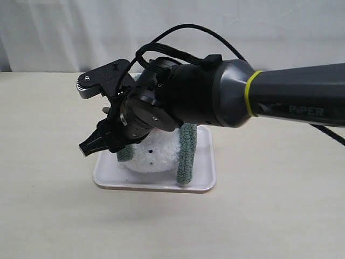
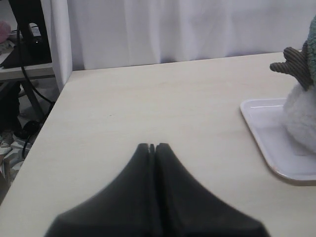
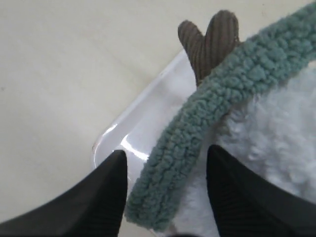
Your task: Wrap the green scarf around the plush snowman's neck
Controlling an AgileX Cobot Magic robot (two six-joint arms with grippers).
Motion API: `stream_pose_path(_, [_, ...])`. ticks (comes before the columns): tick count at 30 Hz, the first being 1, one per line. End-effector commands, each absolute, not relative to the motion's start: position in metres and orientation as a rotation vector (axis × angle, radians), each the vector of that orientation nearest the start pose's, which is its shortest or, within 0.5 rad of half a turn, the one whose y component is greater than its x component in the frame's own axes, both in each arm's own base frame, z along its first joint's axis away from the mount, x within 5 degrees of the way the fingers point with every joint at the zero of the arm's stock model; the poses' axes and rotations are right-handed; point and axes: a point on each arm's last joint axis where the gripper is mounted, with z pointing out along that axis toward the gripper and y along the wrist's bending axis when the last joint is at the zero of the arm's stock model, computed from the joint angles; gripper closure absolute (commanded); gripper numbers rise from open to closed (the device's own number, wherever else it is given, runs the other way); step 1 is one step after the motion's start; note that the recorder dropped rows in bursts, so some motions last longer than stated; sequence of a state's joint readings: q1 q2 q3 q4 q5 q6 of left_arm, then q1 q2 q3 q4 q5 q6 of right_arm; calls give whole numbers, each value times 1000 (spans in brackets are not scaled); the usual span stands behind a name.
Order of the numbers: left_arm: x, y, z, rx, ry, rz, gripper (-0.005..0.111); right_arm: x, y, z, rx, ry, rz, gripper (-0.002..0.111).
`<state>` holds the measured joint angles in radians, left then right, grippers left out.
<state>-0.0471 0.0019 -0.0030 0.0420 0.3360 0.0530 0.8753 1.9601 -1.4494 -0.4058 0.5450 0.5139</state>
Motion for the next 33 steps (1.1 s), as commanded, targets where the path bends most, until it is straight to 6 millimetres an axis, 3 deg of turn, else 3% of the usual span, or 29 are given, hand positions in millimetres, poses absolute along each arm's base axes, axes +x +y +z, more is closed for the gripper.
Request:
stream_pose_path(1, [54, -2, 184, 119, 1803, 36, 107, 296, 325, 205, -780, 2354, 186, 61])
stream_pose_path(6, [54, -2, 184, 119, 1803, 36, 107, 298, 327, 186, -798, 2387, 161, 61])
stream_pose_path(12, [54, -2, 184, 119, 1803, 36, 107, 299, 330, 182, -803, 2379, 175, 63])
stream_pose_path(20, [54, -2, 184, 119, 1803, 36, 107, 299, 326, 181, -869, 2378, 106, 104])
stream_pose_path(24, [54, -2, 184, 119, 1803, 36, 107, 297, 321, 187, -910, 2385, 50, 104])
stream_pose_path(33, [54, -2, 184, 119, 1803, 36, 107, 286, 301, 223, -956, 2419, -70, 104])
